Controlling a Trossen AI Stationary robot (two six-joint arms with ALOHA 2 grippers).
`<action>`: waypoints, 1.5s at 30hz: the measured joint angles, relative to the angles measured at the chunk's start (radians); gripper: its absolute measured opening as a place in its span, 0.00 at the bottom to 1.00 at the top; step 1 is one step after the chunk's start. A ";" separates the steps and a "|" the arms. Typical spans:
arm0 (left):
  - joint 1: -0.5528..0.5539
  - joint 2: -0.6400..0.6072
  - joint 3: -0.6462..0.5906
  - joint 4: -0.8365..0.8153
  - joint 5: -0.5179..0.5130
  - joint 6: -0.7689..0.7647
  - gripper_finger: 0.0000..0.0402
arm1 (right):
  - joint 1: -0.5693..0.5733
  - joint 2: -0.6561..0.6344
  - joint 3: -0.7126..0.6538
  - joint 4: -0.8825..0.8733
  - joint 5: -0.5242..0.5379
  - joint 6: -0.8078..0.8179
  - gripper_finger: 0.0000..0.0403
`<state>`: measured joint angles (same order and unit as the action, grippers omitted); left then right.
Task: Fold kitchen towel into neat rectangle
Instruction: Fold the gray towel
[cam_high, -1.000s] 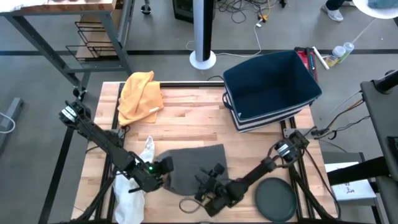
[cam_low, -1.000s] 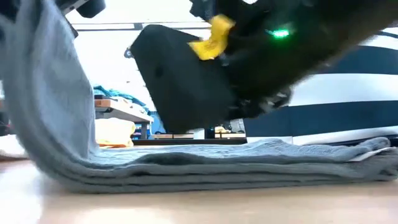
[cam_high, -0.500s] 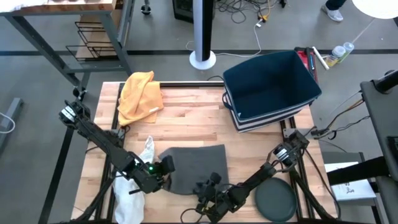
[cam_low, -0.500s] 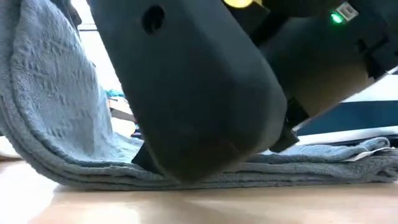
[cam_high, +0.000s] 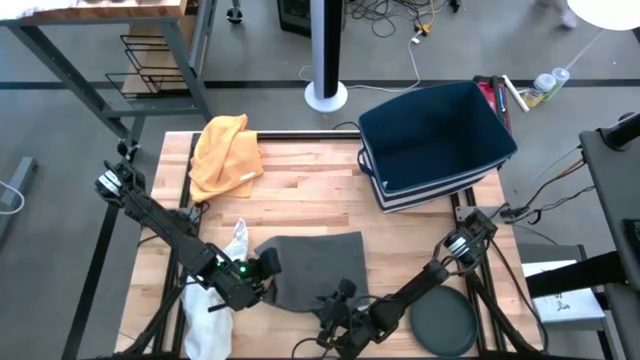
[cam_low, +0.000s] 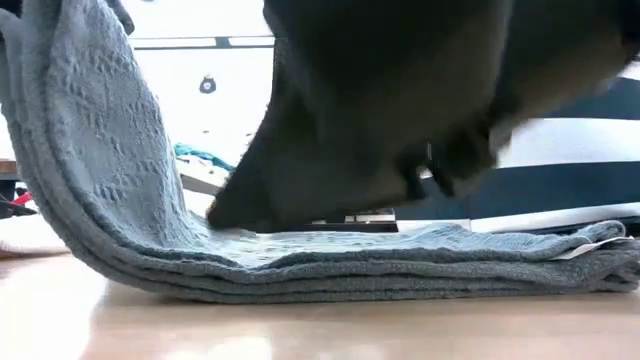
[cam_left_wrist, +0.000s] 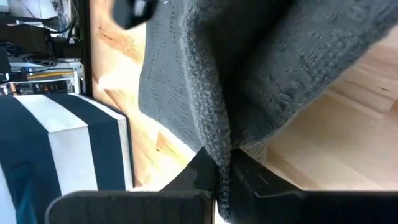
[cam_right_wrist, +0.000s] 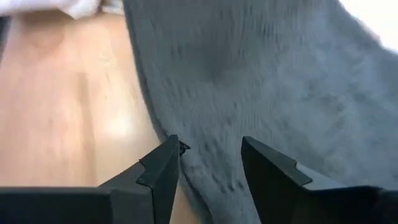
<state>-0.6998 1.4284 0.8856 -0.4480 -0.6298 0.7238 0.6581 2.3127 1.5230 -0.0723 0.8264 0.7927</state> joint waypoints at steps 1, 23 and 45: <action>0.000 0.000 0.000 0.000 -0.001 0.000 0.02 | -0.003 0.016 0.000 0.004 -0.014 0.013 0.42; -0.010 -0.005 0.119 -0.102 -0.062 -0.027 0.03 | -0.057 -0.021 0.004 0.156 -0.172 -0.232 0.42; -0.013 0.054 0.113 -0.033 -0.030 0.124 0.01 | -0.064 -0.010 0.009 0.020 -0.249 -0.139 0.42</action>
<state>-0.7132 1.4826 0.9989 -0.4809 -0.6600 0.8475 0.5939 2.3031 1.5316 -0.0520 0.5770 0.6542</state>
